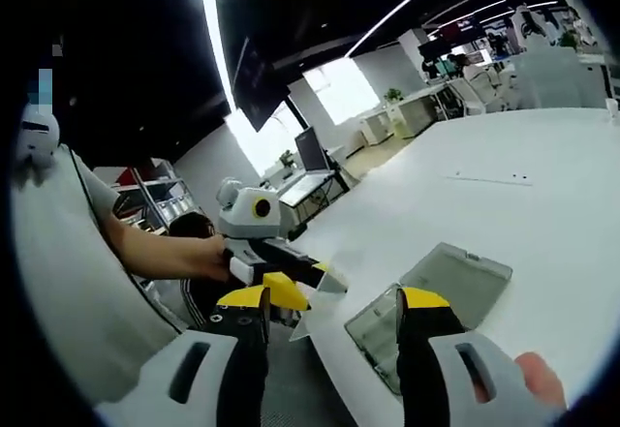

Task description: Insert the divider into the dual guide fixture by aligning both edges with the guide slots and pushing it downward to the bottom, including one-sided entry, uneven engagement, binding, and posture correction.

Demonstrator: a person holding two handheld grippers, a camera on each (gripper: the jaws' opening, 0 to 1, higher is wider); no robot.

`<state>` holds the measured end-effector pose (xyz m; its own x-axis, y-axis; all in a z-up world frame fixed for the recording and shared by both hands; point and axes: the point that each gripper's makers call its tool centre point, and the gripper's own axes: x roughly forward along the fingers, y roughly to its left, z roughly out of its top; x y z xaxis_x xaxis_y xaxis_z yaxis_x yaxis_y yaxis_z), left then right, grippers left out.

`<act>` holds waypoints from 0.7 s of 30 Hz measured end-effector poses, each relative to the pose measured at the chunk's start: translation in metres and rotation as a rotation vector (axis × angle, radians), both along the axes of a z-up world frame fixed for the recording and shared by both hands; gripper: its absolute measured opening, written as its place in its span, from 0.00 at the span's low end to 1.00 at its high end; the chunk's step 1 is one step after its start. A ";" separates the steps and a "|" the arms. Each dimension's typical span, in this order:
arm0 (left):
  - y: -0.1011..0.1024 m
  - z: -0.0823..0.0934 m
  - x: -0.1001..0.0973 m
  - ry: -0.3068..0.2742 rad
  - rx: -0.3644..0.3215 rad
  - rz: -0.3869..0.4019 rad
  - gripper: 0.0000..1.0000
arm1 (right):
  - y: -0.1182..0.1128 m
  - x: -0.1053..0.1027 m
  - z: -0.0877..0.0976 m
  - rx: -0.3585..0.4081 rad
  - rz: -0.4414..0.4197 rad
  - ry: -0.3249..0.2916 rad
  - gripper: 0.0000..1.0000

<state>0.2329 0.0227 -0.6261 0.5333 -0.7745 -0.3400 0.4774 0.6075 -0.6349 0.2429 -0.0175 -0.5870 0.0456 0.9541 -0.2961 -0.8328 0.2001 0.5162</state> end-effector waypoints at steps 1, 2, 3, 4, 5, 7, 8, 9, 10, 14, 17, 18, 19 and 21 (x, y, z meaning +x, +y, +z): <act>-0.001 0.001 0.000 -0.003 -0.004 -0.003 0.28 | 0.001 0.000 0.001 0.002 0.002 0.000 0.50; -0.003 0.003 0.000 -0.009 -0.010 -0.010 0.28 | 0.001 0.000 0.002 0.006 0.007 0.001 0.50; -0.005 0.004 0.000 -0.015 -0.013 -0.016 0.28 | 0.003 -0.001 0.004 0.020 0.013 0.012 0.50; -0.006 0.005 0.000 -0.017 -0.016 -0.020 0.28 | 0.003 0.000 0.005 0.025 0.014 0.015 0.50; -0.007 0.006 0.000 -0.019 -0.021 -0.023 0.28 | 0.003 0.001 0.005 0.023 0.011 0.011 0.51; -0.009 0.008 0.001 -0.028 -0.035 -0.030 0.28 | 0.004 0.001 0.006 0.023 0.013 0.009 0.52; -0.011 0.009 0.001 -0.029 -0.041 -0.032 0.28 | 0.005 -0.001 0.008 0.030 0.021 0.015 0.52; -0.012 0.010 0.000 -0.035 -0.051 -0.040 0.28 | 0.006 -0.001 0.008 0.034 0.025 0.016 0.52; -0.014 0.011 0.000 -0.038 -0.057 -0.045 0.28 | 0.006 -0.001 0.009 0.037 0.027 0.019 0.52; -0.019 0.018 -0.001 -0.057 -0.082 -0.062 0.28 | 0.008 -0.002 0.010 0.045 0.036 0.025 0.52; -0.023 0.020 -0.001 -0.063 -0.092 -0.079 0.28 | 0.009 -0.004 0.012 0.058 0.048 0.035 0.52; -0.024 0.021 -0.002 -0.068 -0.096 -0.085 0.28 | 0.010 -0.005 0.013 0.062 0.052 0.037 0.52; -0.025 0.023 -0.002 -0.071 -0.104 -0.094 0.28 | 0.010 -0.005 0.013 0.066 0.053 0.040 0.52; -0.028 0.026 -0.004 -0.076 -0.117 -0.109 0.28 | 0.011 -0.006 0.015 0.078 0.061 0.045 0.52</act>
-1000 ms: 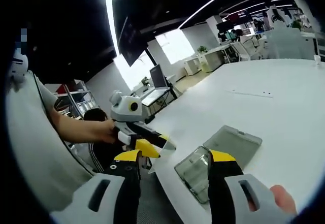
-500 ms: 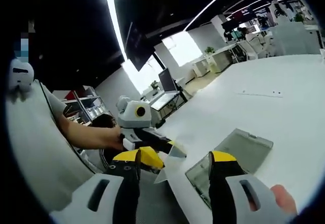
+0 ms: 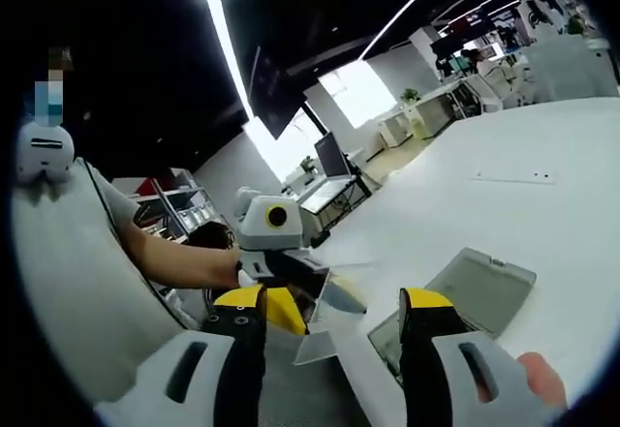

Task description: Insert the divider into the dual guide fixture by aligning both edges with the guide slots and pushing it downward to the bottom, including one-sided entry, uneven engagement, binding, and posture correction.

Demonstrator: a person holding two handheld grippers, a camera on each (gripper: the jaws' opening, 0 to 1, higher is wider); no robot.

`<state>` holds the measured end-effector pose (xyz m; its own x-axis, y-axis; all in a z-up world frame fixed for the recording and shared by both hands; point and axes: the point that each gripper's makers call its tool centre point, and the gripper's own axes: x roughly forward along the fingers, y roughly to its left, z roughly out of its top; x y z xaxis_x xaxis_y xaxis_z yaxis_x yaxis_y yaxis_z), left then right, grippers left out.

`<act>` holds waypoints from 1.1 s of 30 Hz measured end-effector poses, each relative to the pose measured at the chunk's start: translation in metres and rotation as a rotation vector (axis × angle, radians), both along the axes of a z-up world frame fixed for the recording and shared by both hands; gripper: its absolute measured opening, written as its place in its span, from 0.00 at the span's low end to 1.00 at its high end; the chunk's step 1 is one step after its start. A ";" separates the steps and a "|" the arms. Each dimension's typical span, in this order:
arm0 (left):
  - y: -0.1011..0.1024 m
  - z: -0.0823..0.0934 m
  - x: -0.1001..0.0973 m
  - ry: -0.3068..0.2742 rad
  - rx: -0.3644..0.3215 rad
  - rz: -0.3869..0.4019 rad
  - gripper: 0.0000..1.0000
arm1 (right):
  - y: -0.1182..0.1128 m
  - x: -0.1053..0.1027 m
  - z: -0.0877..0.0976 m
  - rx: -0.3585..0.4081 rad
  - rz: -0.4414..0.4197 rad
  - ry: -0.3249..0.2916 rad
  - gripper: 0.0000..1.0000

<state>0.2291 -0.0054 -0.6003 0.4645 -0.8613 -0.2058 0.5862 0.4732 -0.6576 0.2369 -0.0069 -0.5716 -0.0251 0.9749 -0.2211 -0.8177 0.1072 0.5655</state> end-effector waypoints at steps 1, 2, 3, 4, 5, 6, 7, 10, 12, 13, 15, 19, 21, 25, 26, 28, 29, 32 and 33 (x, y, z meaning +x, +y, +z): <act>-0.001 0.001 -0.001 -0.003 -0.005 -0.008 0.28 | 0.000 -0.001 0.000 0.003 0.005 0.004 0.52; -0.003 0.002 -0.002 -0.004 -0.010 -0.016 0.28 | 0.000 -0.001 0.001 0.006 0.007 0.006 0.52; -0.004 0.004 -0.003 -0.007 -0.017 -0.022 0.28 | 0.000 0.000 0.001 0.006 0.006 0.007 0.52; -0.005 0.005 -0.003 -0.011 -0.022 -0.028 0.28 | 0.000 0.000 0.001 0.007 0.006 0.007 0.52; -0.005 0.007 -0.004 -0.020 -0.024 -0.031 0.28 | 0.000 0.000 0.001 0.011 0.008 0.008 0.52; -0.006 0.008 -0.005 -0.020 -0.029 -0.040 0.28 | 0.000 -0.001 0.002 0.016 0.012 0.016 0.52; -0.007 0.009 -0.006 -0.022 -0.034 -0.046 0.28 | 0.000 -0.002 0.003 0.020 0.013 0.017 0.52; -0.009 0.011 -0.007 -0.023 -0.043 -0.060 0.28 | 0.000 -0.002 0.003 0.029 0.020 0.030 0.52; -0.010 0.011 -0.007 -0.025 -0.043 -0.065 0.28 | 0.000 -0.002 0.004 0.030 0.021 0.030 0.53; -0.011 0.012 -0.008 -0.024 -0.049 -0.070 0.28 | 0.000 -0.001 0.004 0.034 0.021 0.033 0.53; -0.013 0.014 -0.008 -0.027 -0.058 -0.080 0.28 | 0.000 -0.001 0.005 0.041 0.024 0.037 0.52; -0.016 0.018 -0.011 -0.034 -0.071 -0.103 0.28 | 0.001 -0.003 0.008 0.057 0.037 0.048 0.52; -0.017 0.019 -0.011 -0.033 -0.075 -0.107 0.28 | 0.001 -0.004 0.008 0.058 0.042 0.052 0.50; -0.018 0.020 -0.011 -0.037 -0.077 -0.118 0.28 | 0.002 -0.007 0.011 0.073 0.055 0.065 0.48; -0.019 0.020 -0.011 -0.038 -0.076 -0.120 0.28 | 0.002 -0.007 0.012 0.078 0.056 0.066 0.47; -0.019 0.021 -0.011 -0.038 -0.079 -0.123 0.28 | 0.002 -0.007 0.013 0.081 0.055 0.070 0.44; -0.019 0.021 -0.011 -0.038 -0.079 -0.125 0.28 | 0.002 -0.007 0.014 0.085 0.059 0.069 0.43; -0.020 0.021 -0.014 -0.040 -0.076 -0.134 0.28 | 0.001 -0.008 0.018 0.104 0.067 0.070 0.42; -0.021 0.021 -0.014 -0.040 -0.078 -0.136 0.28 | 0.001 -0.008 0.019 0.106 0.068 0.074 0.42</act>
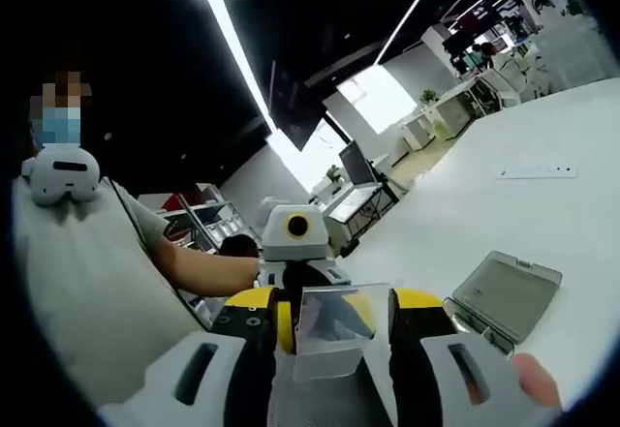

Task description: Insert the divider into the dual guide fixture by aligning both edges with the guide slots and pushing it downward to the bottom, including one-sided entry, uneven engagement, binding, and posture correction.

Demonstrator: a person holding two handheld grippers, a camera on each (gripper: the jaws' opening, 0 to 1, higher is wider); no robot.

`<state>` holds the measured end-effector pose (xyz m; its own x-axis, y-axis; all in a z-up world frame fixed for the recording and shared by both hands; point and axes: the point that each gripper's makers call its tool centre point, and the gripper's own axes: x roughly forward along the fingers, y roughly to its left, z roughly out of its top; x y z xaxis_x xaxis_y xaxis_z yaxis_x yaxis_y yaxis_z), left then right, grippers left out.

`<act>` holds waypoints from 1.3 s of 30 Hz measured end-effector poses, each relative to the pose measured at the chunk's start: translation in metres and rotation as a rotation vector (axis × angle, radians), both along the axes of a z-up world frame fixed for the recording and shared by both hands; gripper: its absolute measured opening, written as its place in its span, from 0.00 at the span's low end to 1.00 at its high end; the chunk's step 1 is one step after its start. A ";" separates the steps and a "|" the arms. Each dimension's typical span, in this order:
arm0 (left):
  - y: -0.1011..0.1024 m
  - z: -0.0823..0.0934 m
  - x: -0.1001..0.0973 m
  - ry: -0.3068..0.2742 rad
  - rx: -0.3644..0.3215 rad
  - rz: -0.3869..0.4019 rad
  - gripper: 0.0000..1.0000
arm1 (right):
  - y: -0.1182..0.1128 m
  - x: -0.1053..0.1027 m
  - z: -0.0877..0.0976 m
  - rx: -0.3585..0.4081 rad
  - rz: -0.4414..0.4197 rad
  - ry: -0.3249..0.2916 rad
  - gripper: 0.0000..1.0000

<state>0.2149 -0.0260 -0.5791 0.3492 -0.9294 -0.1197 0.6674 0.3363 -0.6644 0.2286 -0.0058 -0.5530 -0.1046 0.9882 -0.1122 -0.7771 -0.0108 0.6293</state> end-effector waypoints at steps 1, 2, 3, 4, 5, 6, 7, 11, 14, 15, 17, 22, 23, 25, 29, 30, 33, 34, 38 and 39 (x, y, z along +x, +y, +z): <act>0.000 0.000 -0.001 0.000 -0.001 -0.002 0.28 | 0.000 0.000 0.000 -0.001 0.002 0.002 0.42; 0.000 0.001 -0.001 0.000 -0.002 -0.004 0.28 | 0.000 -0.001 0.000 0.000 0.004 -0.001 0.42; 0.000 0.001 -0.001 -0.002 -0.003 -0.004 0.28 | 0.000 -0.001 0.000 0.001 0.004 0.000 0.41; 0.000 0.000 -0.001 -0.001 -0.004 -0.005 0.28 | 0.000 -0.001 0.000 0.001 0.002 0.003 0.41; 0.001 0.000 -0.001 -0.001 -0.005 -0.005 0.28 | 0.000 -0.001 0.000 0.001 0.002 0.003 0.40; 0.000 0.000 -0.001 0.000 -0.007 -0.008 0.28 | 0.000 0.000 0.000 0.000 0.002 0.001 0.39; 0.000 0.000 -0.001 0.000 -0.006 -0.010 0.28 | 0.000 -0.001 -0.001 -0.001 0.003 0.003 0.39; -0.001 0.002 -0.002 -0.003 -0.017 -0.013 0.28 | -0.001 0.000 0.000 0.004 0.001 0.009 0.36; -0.001 0.002 -0.002 -0.001 -0.022 -0.015 0.28 | -0.002 0.000 -0.001 0.003 0.004 0.015 0.36; -0.002 0.002 -0.003 -0.001 -0.022 -0.016 0.28 | -0.002 0.000 -0.001 0.002 0.004 0.013 0.35; -0.002 0.003 -0.004 0.000 -0.027 -0.018 0.28 | -0.002 -0.001 -0.001 0.004 0.006 0.012 0.35; -0.002 0.003 -0.004 0.001 -0.035 -0.019 0.28 | -0.003 0.000 -0.002 -0.002 0.003 0.015 0.32; -0.002 0.002 -0.004 0.002 -0.035 -0.019 0.28 | -0.003 0.000 -0.003 -0.005 0.002 0.012 0.32; -0.001 0.002 -0.004 0.000 -0.039 -0.017 0.28 | -0.003 0.000 -0.003 -0.002 -0.001 0.009 0.32; -0.001 0.003 -0.003 -0.002 -0.051 -0.012 0.29 | -0.003 0.001 -0.002 0.004 -0.009 0.009 0.32; -0.002 0.003 -0.003 0.000 -0.055 -0.012 0.29 | -0.003 0.001 -0.002 0.005 -0.010 0.012 0.32; -0.001 0.001 -0.003 0.000 -0.057 -0.008 0.29 | -0.003 0.001 -0.003 0.002 -0.015 0.010 0.31; -0.001 0.001 -0.002 0.001 -0.062 -0.006 0.29 | -0.003 0.001 -0.003 0.001 -0.017 0.015 0.31; 0.000 0.000 -0.001 0.010 -0.070 0.004 0.29 | -0.003 0.003 -0.003 -0.005 -0.027 0.009 0.31; 0.000 0.000 -0.001 0.011 -0.072 0.004 0.29 | -0.003 0.003 -0.003 -0.007 -0.028 0.010 0.31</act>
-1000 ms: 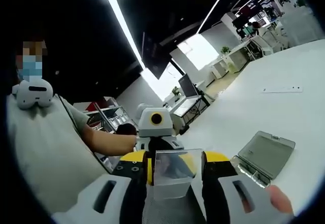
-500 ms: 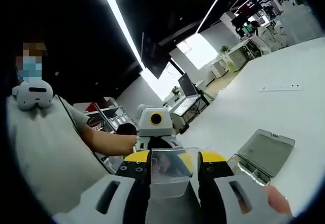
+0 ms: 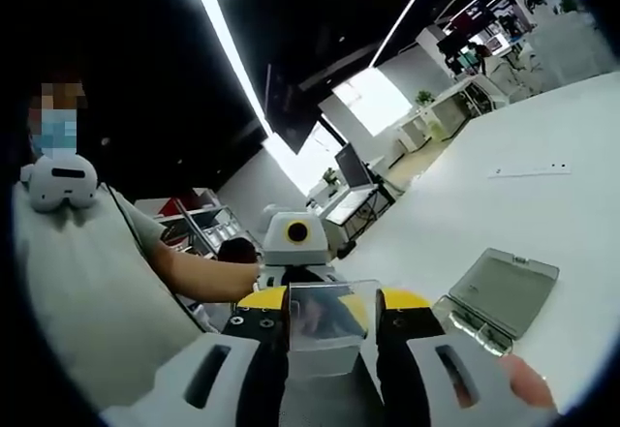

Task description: Insert the divider into the dual guide fixture by aligning both edges with the guide slots and pushing it downward to the bottom, including one-sided entry, uneven engagement, binding, and posture correction.

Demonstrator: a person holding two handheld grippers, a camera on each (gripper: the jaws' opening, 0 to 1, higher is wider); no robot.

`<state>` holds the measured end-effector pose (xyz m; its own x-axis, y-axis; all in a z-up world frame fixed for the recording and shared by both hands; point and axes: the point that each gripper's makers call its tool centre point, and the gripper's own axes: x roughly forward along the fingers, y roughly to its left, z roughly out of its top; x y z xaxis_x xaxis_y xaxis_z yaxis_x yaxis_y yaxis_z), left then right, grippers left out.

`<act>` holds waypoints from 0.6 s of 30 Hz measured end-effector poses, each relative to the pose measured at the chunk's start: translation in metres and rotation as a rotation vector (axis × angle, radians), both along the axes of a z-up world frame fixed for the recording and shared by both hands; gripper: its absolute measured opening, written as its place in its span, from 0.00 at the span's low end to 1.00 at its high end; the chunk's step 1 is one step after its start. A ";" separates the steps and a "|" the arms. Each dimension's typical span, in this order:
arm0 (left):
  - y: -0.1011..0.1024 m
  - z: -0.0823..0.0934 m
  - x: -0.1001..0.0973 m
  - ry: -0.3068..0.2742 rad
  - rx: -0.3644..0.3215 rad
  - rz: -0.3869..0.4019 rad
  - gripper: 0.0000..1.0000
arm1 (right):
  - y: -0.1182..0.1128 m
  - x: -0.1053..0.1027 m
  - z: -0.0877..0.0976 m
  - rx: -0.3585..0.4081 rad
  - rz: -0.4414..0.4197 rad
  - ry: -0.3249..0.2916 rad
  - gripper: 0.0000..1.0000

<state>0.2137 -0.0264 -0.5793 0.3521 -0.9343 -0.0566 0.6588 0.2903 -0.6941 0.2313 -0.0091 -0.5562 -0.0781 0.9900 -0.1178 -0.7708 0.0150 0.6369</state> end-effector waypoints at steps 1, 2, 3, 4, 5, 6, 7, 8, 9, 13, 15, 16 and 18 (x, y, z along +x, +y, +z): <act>0.000 0.000 0.000 0.003 0.000 0.003 0.29 | 0.000 0.000 0.000 -0.004 -0.003 -0.003 0.31; 0.001 -0.002 0.001 0.008 0.007 0.007 0.30 | 0.000 0.001 -0.001 -0.012 -0.008 -0.009 0.30; 0.001 -0.001 0.001 0.008 0.003 0.005 0.30 | 0.000 0.001 -0.001 -0.013 -0.005 -0.008 0.30; 0.001 -0.002 0.001 0.013 0.001 0.006 0.30 | 0.001 0.001 -0.001 -0.017 -0.006 -0.004 0.30; 0.001 -0.002 0.001 0.011 0.003 0.008 0.30 | 0.001 0.001 -0.002 -0.019 -0.007 -0.006 0.30; 0.001 -0.001 0.001 0.009 0.004 0.011 0.30 | 0.001 0.001 -0.002 -0.019 -0.007 -0.007 0.30; 0.002 -0.001 0.002 0.010 0.002 0.014 0.30 | 0.001 0.002 -0.002 -0.019 -0.008 -0.006 0.30; 0.002 -0.001 0.002 0.012 0.002 0.017 0.30 | 0.002 0.002 -0.001 -0.023 -0.011 -0.004 0.30; 0.003 -0.001 0.002 0.009 0.009 0.024 0.30 | 0.002 0.002 -0.002 -0.028 -0.012 -0.009 0.30; 0.004 -0.003 0.002 -0.001 0.035 0.030 0.30 | 0.004 0.003 -0.006 -0.057 -0.013 -0.014 0.30; 0.005 -0.006 0.003 -0.022 0.070 0.039 0.30 | 0.004 0.004 -0.007 -0.067 -0.017 -0.015 0.30; 0.005 -0.006 0.003 -0.027 0.083 0.041 0.30 | 0.004 0.006 -0.008 -0.075 -0.022 -0.020 0.30; 0.005 -0.008 0.003 -0.037 0.102 0.043 0.32 | 0.004 0.008 -0.009 -0.087 -0.031 -0.021 0.30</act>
